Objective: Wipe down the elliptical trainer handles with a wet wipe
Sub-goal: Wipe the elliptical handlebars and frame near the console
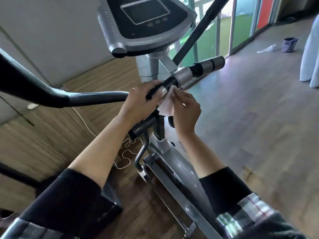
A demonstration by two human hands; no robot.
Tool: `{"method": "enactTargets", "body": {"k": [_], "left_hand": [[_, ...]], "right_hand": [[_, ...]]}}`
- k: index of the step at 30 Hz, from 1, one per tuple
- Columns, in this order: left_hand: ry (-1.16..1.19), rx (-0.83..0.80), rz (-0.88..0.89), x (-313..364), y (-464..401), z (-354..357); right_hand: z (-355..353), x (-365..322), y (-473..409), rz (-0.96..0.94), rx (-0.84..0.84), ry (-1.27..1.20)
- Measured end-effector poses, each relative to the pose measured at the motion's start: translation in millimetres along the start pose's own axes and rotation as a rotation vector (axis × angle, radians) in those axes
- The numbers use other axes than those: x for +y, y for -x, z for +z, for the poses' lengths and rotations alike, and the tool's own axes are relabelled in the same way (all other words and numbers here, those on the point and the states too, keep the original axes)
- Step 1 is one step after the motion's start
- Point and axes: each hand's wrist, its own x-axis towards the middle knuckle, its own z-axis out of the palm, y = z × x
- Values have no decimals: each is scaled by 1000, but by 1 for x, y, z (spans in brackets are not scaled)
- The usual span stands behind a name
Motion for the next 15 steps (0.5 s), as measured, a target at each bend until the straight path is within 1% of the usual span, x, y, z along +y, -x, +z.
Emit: {"method": "enactTargets", "body": {"k": [2,5,8,15], "left_hand": [[14,-1,-1,-1,1,1],[26,16,21,-1,3,1],[45,25,23,-4,2,1],[115,31,-8,-5,2,1]], "right_hand": [[3,-2,-4,-23,37,30],[7,-3,-6,-1,65,14],[7,-2,-2,-28,50,40],[5,-12,-19,-261,2,253]]}}
